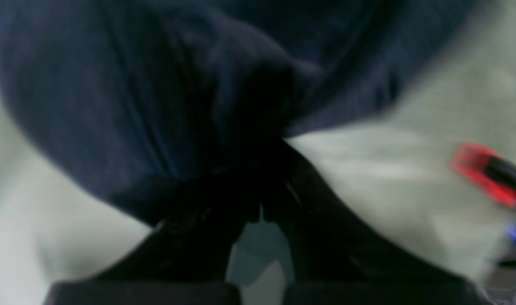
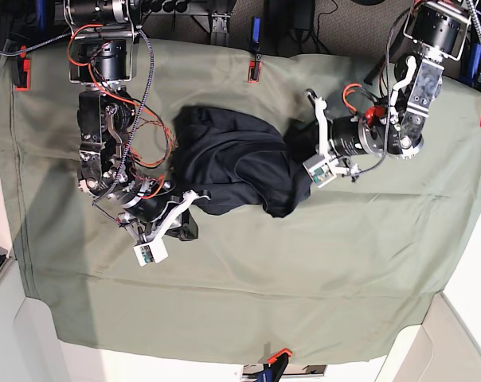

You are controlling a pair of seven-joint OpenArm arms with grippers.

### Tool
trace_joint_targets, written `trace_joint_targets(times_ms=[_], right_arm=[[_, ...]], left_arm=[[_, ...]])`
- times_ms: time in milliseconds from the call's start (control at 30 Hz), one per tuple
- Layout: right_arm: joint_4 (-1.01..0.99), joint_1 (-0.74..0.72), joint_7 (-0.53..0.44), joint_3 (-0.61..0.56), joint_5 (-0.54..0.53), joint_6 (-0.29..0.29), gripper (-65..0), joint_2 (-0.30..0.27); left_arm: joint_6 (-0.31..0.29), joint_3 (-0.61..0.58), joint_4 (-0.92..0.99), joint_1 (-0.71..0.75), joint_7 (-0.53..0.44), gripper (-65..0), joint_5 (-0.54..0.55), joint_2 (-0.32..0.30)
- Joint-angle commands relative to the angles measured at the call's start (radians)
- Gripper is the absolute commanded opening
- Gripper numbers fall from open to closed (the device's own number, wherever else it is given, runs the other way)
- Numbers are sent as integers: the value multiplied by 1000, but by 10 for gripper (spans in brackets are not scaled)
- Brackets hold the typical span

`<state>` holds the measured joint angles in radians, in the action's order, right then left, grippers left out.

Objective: Fold the T-shirt properly
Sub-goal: 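Grasp the bundled shirt's sides with both grippers and pull them inward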

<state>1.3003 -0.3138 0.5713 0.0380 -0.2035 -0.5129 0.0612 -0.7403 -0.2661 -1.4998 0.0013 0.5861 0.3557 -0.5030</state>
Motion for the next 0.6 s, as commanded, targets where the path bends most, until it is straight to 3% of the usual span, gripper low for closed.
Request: trace_joint_targets(times_ms=[0,100,367,500,567], right_arm=[[16,-26,-17,-1,-13,-10,-650,2],[16,-27,-3,-1,-13,-10,-650,2],[16,-26,2,-1,-14,-8,-650,2],[16,-24,2,-1,-14,-7,-650,3],[16,-20,3,-1,-18,-7,-650,3]], left_arm=[[64,10,26,-30,37,-650,-69,-18],[101,10,111,-91,10,-650,-90,-18],[100,10,250,-258,-81,-650,-91,13],[42,10,270,-317,-77,-650,-90,61],[42,10,266,-326,-53,-650,-87,78]])
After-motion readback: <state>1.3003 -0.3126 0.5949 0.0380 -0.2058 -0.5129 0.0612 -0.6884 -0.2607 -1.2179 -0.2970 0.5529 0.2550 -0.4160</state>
